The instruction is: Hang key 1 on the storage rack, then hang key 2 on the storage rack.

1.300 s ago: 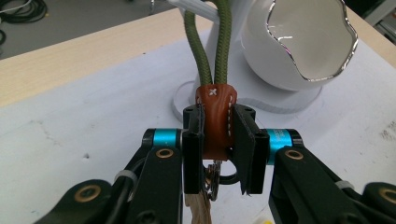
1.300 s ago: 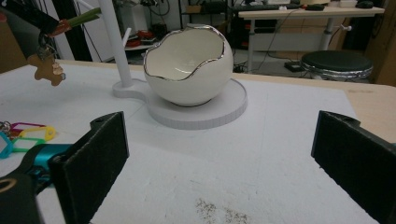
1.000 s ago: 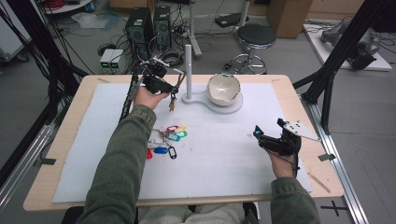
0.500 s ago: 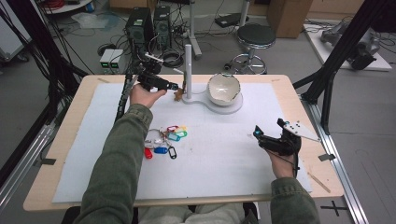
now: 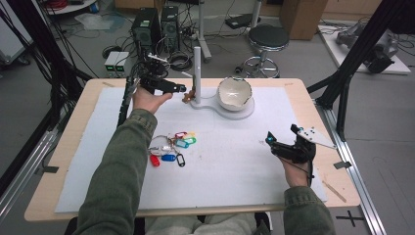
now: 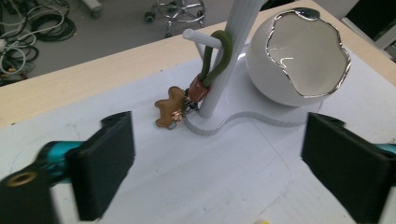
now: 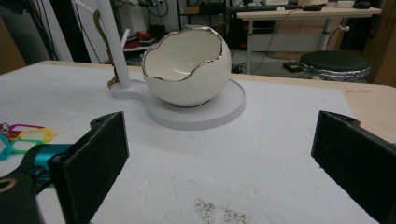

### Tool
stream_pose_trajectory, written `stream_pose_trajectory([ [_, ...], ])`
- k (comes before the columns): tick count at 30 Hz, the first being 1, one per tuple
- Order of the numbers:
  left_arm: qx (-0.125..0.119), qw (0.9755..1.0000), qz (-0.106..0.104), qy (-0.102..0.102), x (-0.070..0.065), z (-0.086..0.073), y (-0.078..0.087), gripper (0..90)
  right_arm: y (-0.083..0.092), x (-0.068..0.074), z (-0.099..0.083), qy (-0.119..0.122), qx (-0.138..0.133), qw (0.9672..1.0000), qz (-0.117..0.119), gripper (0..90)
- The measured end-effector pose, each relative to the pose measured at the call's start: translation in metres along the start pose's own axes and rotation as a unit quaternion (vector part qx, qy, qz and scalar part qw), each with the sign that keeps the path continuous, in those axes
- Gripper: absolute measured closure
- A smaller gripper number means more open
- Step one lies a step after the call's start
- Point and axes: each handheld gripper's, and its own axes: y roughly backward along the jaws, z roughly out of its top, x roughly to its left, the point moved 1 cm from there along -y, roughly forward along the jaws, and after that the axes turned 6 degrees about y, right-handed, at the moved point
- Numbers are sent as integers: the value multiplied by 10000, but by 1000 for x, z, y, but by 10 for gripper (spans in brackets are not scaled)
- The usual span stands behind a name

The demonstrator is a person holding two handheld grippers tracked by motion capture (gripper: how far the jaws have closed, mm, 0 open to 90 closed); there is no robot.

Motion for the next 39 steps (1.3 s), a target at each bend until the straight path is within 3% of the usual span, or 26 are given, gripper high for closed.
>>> stream_pose_trajectory([
  [6,25,9999,-139,2,4,-11,12,17,0,0,0,20,6,10000,1,30],
  [18,37,9998,-163,-101,9,-39,31,17,0,1,0,13,16,10000,-1,30],
  [25,122,9997,-177,-153,10,-51,31,17,0,1,0,10,27,10000,-2,30],
  [39,371,9983,-234,-390,-8,-70,24,17,0,0,0,42,6,10000,0,30],
])
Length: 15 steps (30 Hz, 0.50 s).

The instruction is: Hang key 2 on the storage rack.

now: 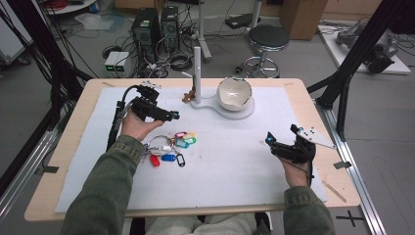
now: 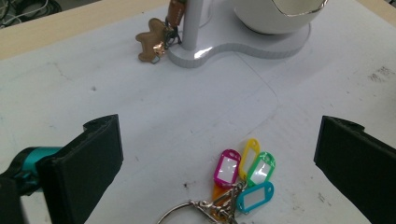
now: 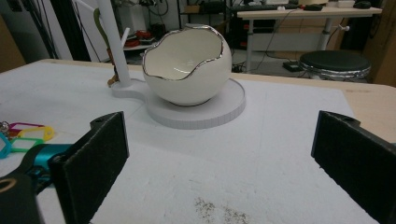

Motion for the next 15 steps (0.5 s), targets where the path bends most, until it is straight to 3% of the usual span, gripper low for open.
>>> stream_pose_trajectory([
  [15,225,9997,-119,61,2,-17,-15,19,0,0,0,1,9,10000,-13,30],
])
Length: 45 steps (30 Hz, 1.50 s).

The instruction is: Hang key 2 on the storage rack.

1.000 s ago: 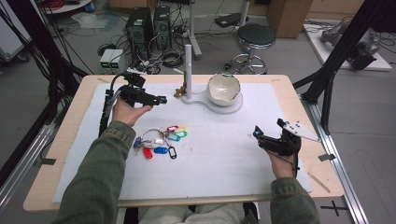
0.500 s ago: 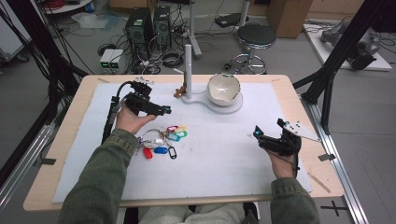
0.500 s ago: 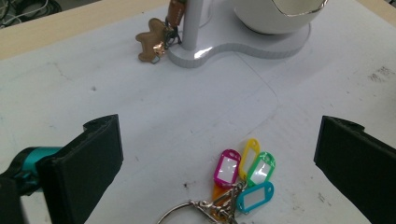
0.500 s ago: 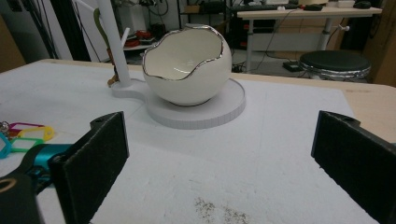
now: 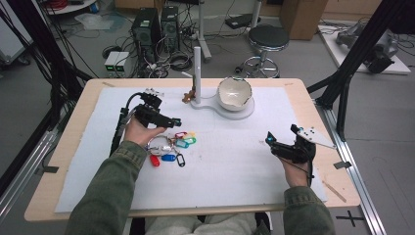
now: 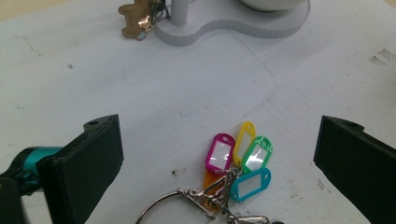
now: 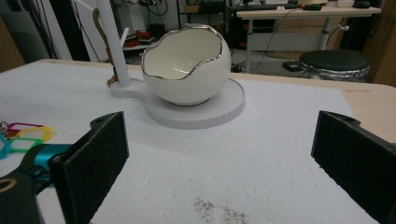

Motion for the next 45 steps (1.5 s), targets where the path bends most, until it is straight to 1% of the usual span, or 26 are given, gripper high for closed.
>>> stream_pose_trajectory([
  [11,187,9998,-112,-19,-5,-11,-15,19,0,0,0,-6,3,10000,7,30],
  [14,252,9996,-134,-64,-7,-14,-19,19,1,0,0,-6,5,10000,8,30],
  [19,309,9994,-166,-71,-7,-18,-23,21,1,0,0,-11,0,10000,1,30],
  [21,332,9992,-179,-93,-7,-20,-24,61,1,-1,0,-7,-1,10000,-8,30],
  [22,376,9990,-218,-98,-7,-22,-25,79,1,-1,0,4,-4,10000,-11,30],
  [26,531,9982,-221,-196,-10,-24,-29,80,1,-1,0,-17,-3,10000,-8,30],
  [28,570,9978,-230,-246,-12,-25,-31,79,1,-1,0,-3,-5,10000,-25,30],
  [33,675,9971,-188,-284,-14,-27,-34,79,2,-1,0,-23,-2,10000,-16,30],
  [37,847,9956,-161,-359,-14,-29,-38,79,2,-1,-1,-22,-1,10000,-11,30],
  [43,1003,9938,-146,-455,-16,-32,-44,85,2,-1,-1,-13,4,10000,-6,30],
  [45,1076,9928,-93,-516,-16,-34,-46,101,2,-1,-1,-14,6,10000,-10,30],
])
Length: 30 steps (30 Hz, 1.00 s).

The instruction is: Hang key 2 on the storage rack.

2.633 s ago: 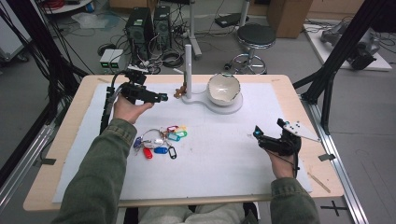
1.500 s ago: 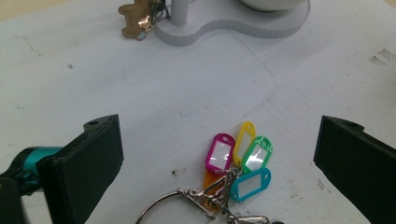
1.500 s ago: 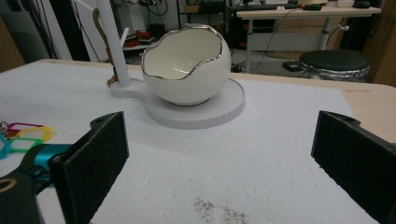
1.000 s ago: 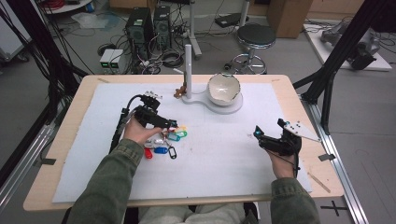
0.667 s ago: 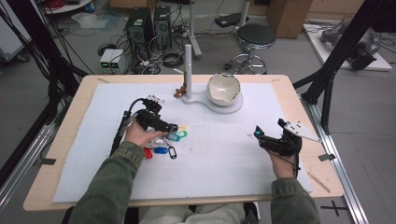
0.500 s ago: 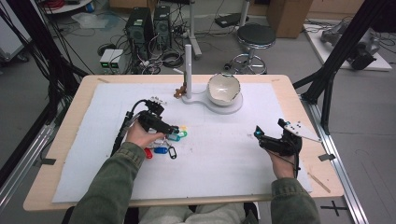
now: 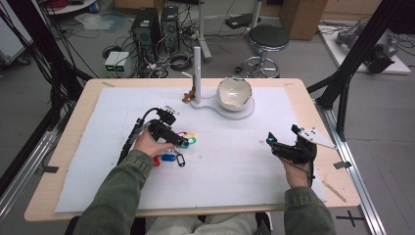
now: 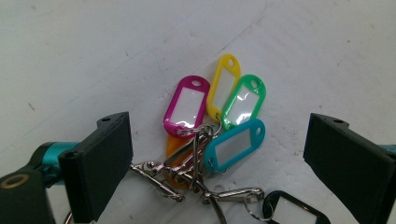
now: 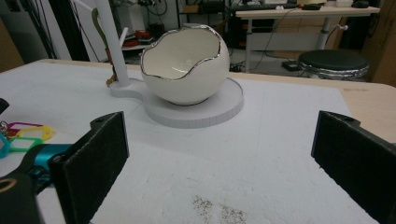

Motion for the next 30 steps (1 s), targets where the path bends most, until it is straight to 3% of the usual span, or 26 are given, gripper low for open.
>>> stream_pose_trajectory([
  [7,129,9999,-17,-84,0,-1,-3,158,0,0,0,0,1,10000,5,31],
  [13,254,9993,192,-216,-2,-3,-6,257,0,0,0,-3,-4,10000,11,30],
  [24,323,9986,307,-299,-3,-3,-9,432,0,0,0,-2,1,10000,15,31],
  [30,343,9989,137,-294,0,-4,-6,652,0,0,0,-9,-5,10000,40,30],
])
